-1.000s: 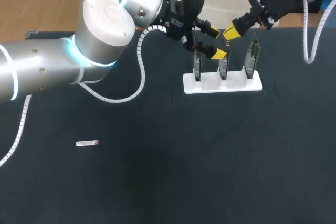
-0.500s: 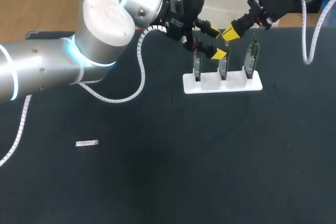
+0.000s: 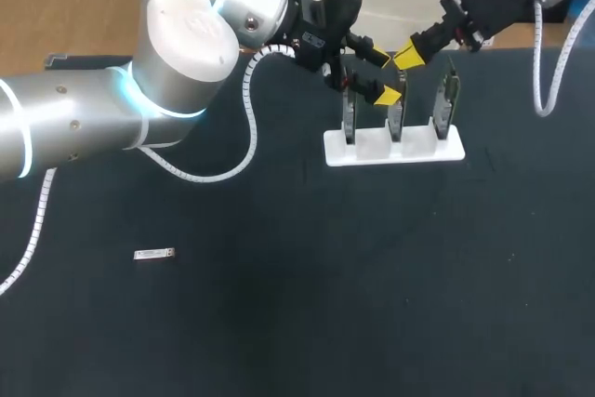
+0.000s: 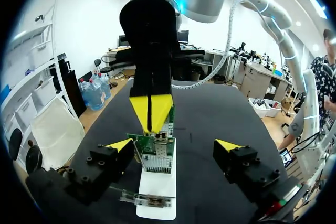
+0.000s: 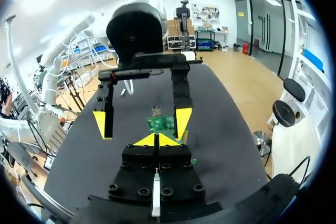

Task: Pick up the optical module with the left hand, and insert it into the network port with the right hand.

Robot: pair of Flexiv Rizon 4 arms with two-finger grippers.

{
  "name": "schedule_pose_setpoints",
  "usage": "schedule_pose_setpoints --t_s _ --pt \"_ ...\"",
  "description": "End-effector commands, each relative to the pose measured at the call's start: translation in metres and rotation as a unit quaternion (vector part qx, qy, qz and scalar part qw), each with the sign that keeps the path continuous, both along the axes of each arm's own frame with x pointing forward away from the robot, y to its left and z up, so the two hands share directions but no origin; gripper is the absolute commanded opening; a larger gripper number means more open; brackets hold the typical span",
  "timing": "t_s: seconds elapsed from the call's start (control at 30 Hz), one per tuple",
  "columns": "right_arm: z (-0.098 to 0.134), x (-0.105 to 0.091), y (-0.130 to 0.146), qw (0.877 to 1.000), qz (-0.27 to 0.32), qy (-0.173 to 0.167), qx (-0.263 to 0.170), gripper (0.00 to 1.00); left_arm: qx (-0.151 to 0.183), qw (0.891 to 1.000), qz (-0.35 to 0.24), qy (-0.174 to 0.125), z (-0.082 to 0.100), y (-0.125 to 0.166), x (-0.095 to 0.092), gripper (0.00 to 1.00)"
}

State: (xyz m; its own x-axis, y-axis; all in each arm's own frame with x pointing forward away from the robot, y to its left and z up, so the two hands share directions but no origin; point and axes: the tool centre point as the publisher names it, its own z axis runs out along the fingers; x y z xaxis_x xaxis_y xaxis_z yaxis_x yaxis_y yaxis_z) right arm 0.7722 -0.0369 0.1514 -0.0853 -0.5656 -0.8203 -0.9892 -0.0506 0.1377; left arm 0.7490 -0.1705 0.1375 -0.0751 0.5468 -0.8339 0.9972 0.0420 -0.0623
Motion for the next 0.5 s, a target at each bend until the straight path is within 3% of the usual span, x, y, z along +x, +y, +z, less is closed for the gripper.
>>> schedule_pose_setpoints --t_s 0.03,0.5 --pt "0.013 -0.004 -0.01 1.0 0.0 -0.009 0.011 0.0 0.004 1.0 0.0 0.002 0.001 -0.001 0.001 1.0" --pt "0.029 0.001 -0.071 0.999 0.015 -0.023 0.018 0.0 0.004 1.0 0.0 0.002 0.001 -0.001 0.001 1.0"
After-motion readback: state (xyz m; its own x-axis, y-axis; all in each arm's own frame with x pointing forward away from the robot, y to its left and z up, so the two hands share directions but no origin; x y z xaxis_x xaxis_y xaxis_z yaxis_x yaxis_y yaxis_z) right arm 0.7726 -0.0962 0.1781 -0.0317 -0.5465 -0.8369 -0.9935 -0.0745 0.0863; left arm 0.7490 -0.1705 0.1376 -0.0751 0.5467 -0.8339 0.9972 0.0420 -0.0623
